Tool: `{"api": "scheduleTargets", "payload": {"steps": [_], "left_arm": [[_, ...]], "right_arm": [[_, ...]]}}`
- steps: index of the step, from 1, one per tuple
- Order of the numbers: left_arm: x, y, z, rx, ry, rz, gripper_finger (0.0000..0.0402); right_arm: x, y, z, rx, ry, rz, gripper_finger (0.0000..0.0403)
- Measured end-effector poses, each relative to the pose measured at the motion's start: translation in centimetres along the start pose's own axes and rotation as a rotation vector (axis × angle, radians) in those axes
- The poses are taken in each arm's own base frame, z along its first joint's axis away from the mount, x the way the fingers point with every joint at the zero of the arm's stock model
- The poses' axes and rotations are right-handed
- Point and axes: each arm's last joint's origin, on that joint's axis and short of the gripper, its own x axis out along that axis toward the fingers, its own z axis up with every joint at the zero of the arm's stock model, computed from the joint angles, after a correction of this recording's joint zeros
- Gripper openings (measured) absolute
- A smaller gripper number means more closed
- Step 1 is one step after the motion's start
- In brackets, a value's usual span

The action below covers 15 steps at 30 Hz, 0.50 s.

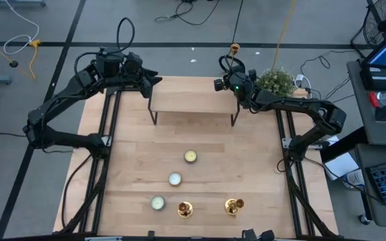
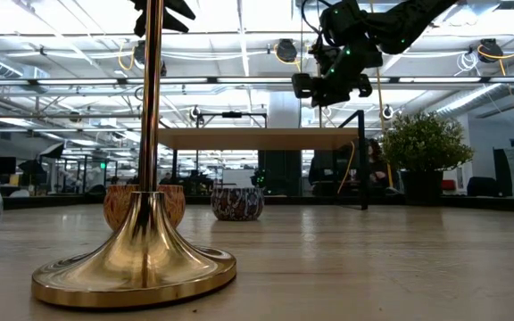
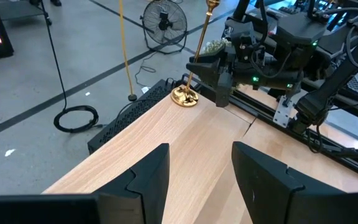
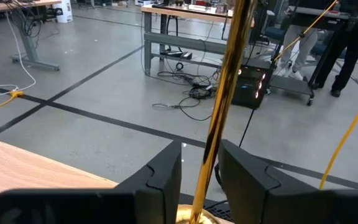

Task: Pick & Place candle stick holders
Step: Put the black patterned scented candle on the shelf

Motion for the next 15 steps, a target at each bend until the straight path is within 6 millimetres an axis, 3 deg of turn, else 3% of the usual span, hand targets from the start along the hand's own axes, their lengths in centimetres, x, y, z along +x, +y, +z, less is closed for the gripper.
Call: {"api": "scheduleTargets", "payload": {"steps": [9, 15], "left_arm": [[0.0, 0.0, 0.0, 0.000, 0.000, 0.000, 0.0182], [0.0, 0.0, 0.0, 0.001, 0.000, 0.000, 0.0182]], "right_arm": [[-0.2, 0.2, 0.0, 0.024, -0.001, 0.002, 0.0132], [-1.4, 0.3, 0.5, 0.012, -0.013, -0.034, 0.0149]]}}
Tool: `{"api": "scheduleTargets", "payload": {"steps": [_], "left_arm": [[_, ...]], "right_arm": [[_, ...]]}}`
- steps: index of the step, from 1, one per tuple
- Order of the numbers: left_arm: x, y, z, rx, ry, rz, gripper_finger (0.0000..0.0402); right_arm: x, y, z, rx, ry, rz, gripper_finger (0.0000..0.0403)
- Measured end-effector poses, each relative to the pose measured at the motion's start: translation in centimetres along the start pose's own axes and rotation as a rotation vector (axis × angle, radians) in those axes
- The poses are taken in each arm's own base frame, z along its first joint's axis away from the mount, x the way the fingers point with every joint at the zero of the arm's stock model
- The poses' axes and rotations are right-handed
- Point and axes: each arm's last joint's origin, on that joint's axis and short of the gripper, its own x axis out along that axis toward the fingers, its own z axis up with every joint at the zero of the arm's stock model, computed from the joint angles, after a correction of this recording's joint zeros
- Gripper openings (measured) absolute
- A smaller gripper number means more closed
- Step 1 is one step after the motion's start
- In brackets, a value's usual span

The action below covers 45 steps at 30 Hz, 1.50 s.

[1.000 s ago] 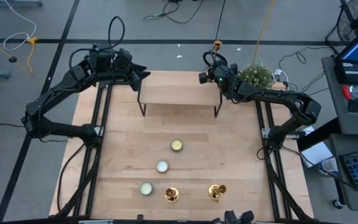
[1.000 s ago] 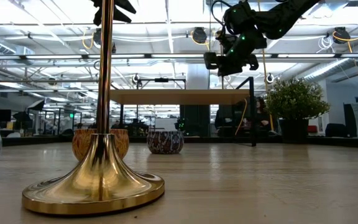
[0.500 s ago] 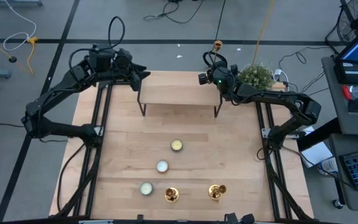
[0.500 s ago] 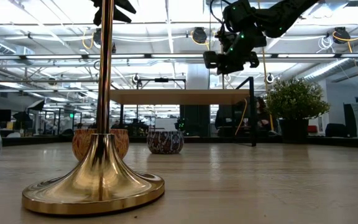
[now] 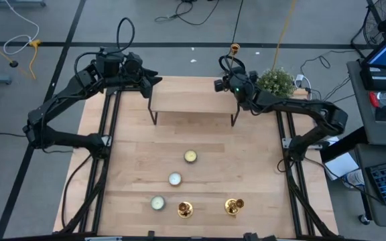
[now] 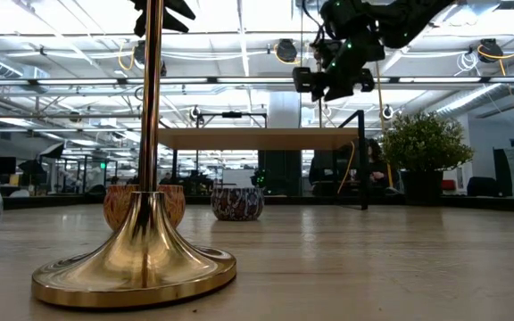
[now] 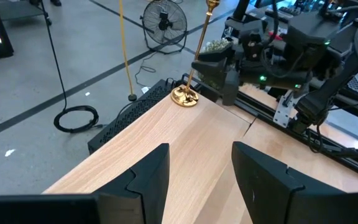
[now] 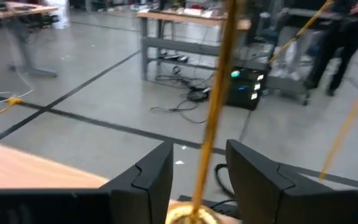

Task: Pick & Place candle stick holders
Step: Put the black patterned scented candle on the shelf

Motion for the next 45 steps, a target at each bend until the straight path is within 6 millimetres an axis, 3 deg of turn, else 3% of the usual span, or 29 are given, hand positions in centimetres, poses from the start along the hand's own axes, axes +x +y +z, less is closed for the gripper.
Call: {"api": "scheduleTargets", "payload": {"steps": [11, 18, 25, 34, 40, 45], "left_arm": [[0.0, 0.0, 0.1, 0.005, -0.008, -0.001, 0.0182], [0.0, 0.0, 0.1, 0.002, -0.008, -0.007, 0.0182], [0.0, -0.3, 0.0, -0.001, 0.006, -0.087, 0.0182], [-0.1, -0.8, -0.1, -0.051, 0.048, -0.293, 0.0182], [-0.2, -1.8, -0.3, -0.173, 0.123, -0.457, 0.0182], [-0.2, -3.9, -1.1, -0.200, 0.214, -0.563, 0.0182]], "right_arm": [[-4.2, -0.7, 1.9, 0.069, -0.006, 0.031, 0.0175], [-9.0, -0.4, 2.3, 0.106, 0.035, 0.162, 0.0181], [-14.8, -1.3, 3.3, 0.186, 0.155, 0.547, 0.0181], [-20.7, -4.6, 5.7, 0.396, 0.463, 1.315, 0.0175], [-23.7, -6.5, 6.3, 0.474, 0.583, 1.503, 0.0172], [-26.1, -6.7, 6.1, 0.470, 0.658, 1.619, 0.0172]]}}
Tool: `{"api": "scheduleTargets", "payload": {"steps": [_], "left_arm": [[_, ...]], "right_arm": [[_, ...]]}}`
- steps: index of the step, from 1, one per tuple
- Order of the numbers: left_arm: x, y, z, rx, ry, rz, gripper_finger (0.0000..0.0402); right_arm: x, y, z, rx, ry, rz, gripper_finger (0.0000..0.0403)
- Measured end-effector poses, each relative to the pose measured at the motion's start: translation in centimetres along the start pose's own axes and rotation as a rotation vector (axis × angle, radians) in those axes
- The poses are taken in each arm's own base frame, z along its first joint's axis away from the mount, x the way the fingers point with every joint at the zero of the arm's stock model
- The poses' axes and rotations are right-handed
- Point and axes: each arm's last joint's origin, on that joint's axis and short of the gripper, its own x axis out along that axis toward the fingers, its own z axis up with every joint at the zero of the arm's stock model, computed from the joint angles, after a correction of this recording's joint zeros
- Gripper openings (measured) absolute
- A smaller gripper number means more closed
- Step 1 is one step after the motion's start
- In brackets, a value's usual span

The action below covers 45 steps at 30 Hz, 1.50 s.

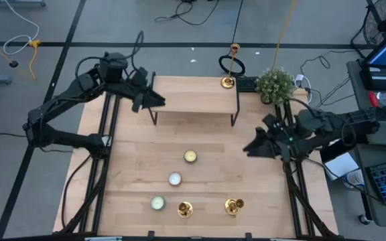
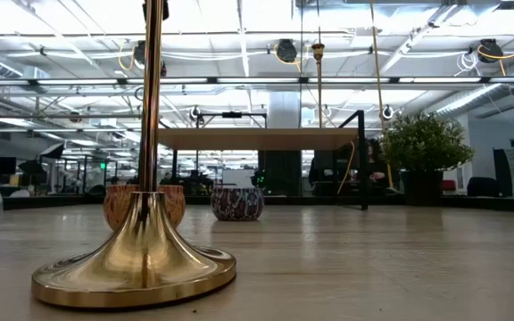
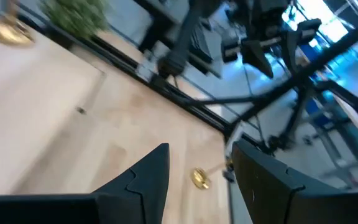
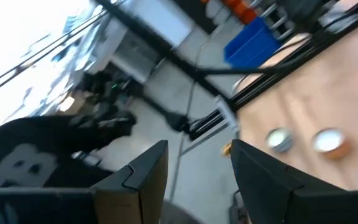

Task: Pick & Place candle stick holders
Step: Put the black patterned scented candle on the shelf

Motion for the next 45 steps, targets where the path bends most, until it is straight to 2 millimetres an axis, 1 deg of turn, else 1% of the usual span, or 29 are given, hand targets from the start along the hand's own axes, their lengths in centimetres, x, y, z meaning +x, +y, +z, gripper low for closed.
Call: {"api": "scheduleTargets", "payload": {"steps": [4, 9, 14, 19, 23, 27, 33, 35, 39, 42, 45], "left_arm": [[1.3, -1.7, -1.1, 0.018, 0.070, -0.043, 0.0182], [2.8, -4.1, -2.7, 0.042, 0.130, -0.048, 0.0182], [3.7, -6.2, -4.1, 0.072, 0.156, -0.023, 0.0182], [4.2, -7.4, -4.9, 0.082, 0.125, 0.057, 0.0182], [4.3, -7.8, -5.3, 0.071, 0.119, 0.072, 0.0182], [4.3, -8.1, -5.5, 0.060, 0.125, 0.066, 0.0182], [4.4, -8.5, -5.7, 0.062, 0.109, 0.094, 0.0182], [4.4, -8.6, -5.8, 0.062, 0.106, 0.100, 0.0182], [4.5, -9.0, -6.1, 0.065, 0.104, 0.104, 0.0182], [4.8, -9.1, -6.3, 0.059, 0.107, 0.111, 0.0182], [5.2, -9.2, -6.4, 0.057, 0.111, 0.117, 0.0182]], "right_arm": [[0.8, 0.9, -1.4, -0.004, 0.051, 0.040, 0.0171], [1.9, 2.0, -3.3, -0.020, 0.098, 0.055, 0.0171], [2.2, 3.2, -6.0, 0.030, 0.233, 0.096, 0.0171], [2.1, 4.3, -8.8, 0.128, 0.370, 0.089, 0.0171], [2.2, 4.7, -11.1, 0.188, 0.462, 0.043, 0.0171], [2.9, 4.3, -13.6, 0.200, 0.551, -0.077, 0.0171], [3.7, 2.7, -17.7, 0.104, 0.707, -0.295, 0.0171], [4.0, 2.1, -19.0, 0.060, 0.735, -0.366, 0.0171], [4.9, 1.4, -21.2, -0.084, 0.709, -0.426, 0.0171], [5.8, 0.8, -22.3, -0.194, 0.625, -0.477, 0.0171], [6.4, -0.2, -23.0, -0.252, 0.570, -0.557, 0.0171]]}}
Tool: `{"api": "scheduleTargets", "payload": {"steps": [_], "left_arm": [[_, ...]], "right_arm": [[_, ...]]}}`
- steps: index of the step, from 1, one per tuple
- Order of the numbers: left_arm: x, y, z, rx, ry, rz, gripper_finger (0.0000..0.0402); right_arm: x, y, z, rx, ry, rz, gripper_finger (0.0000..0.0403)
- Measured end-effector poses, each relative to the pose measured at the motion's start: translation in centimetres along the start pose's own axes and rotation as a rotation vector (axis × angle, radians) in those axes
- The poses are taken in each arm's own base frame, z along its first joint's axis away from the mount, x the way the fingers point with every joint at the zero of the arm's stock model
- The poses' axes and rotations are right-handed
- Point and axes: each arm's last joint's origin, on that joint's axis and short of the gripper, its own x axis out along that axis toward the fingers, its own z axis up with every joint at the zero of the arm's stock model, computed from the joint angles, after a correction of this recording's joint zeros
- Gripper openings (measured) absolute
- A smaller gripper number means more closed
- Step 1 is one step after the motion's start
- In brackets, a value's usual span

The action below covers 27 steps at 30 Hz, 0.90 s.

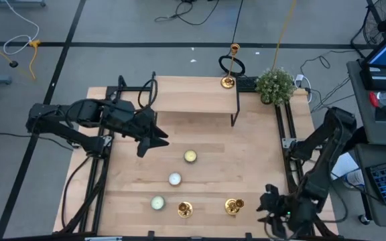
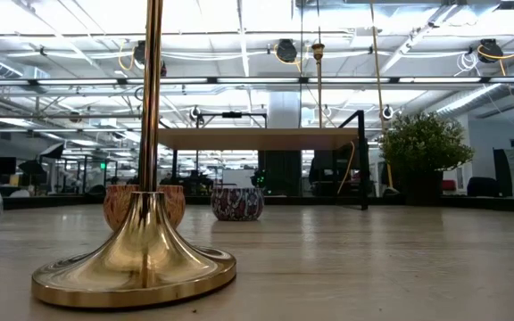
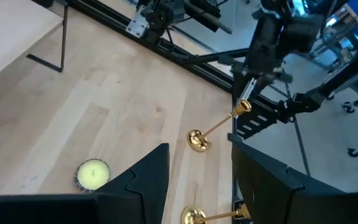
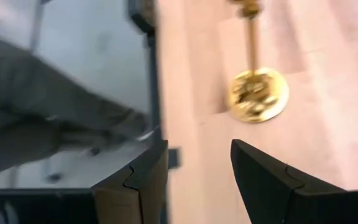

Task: Pick & Place candle stick holders
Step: Put the black patterned scented candle on the shelf

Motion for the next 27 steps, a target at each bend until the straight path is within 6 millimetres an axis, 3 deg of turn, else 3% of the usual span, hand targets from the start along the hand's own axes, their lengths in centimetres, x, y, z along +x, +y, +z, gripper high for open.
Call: {"api": "scheduleTargets", "payload": {"steps": [7, 10, 15, 19, 23, 27], "left_arm": [[3.0, 1.1, -1.8, 0.022, 0.141, 0.249, 0.0182], [6.2, 3.2, -2.9, -0.066, 0.274, 0.326, 0.0182], [11.8, 4.6, -4.0, -0.126, 0.335, 0.227, 0.0182], [14.3, 3.6, -4.9, 0.119, 0.330, 0.186, 0.0182], [13.9, 1.3, -6.3, 0.395, 0.319, 0.236, 0.0182], [13.2, 0.4, -8.4, 0.706, 0.418, 0.356, 0.0182]], "right_arm": [[1.3, -0.9, -0.2, 0.064, -0.079, -0.158, 0.0171], [1.0, -1.8, -0.1, 0.112, -0.174, -0.255, 0.0173], [-0.1, -3.5, 0.2, 0.176, -0.313, -0.387, 0.0185], [-0.8, -4.7, 0.4, 0.170, -0.335, -0.486, 0.0196], [-1.5, -5.7, 0.8, 0.177, -0.341, -0.559, 0.0207], [-2.0, -6.4, 1.5, 0.192, -0.395, -0.590, 0.0215]]}}
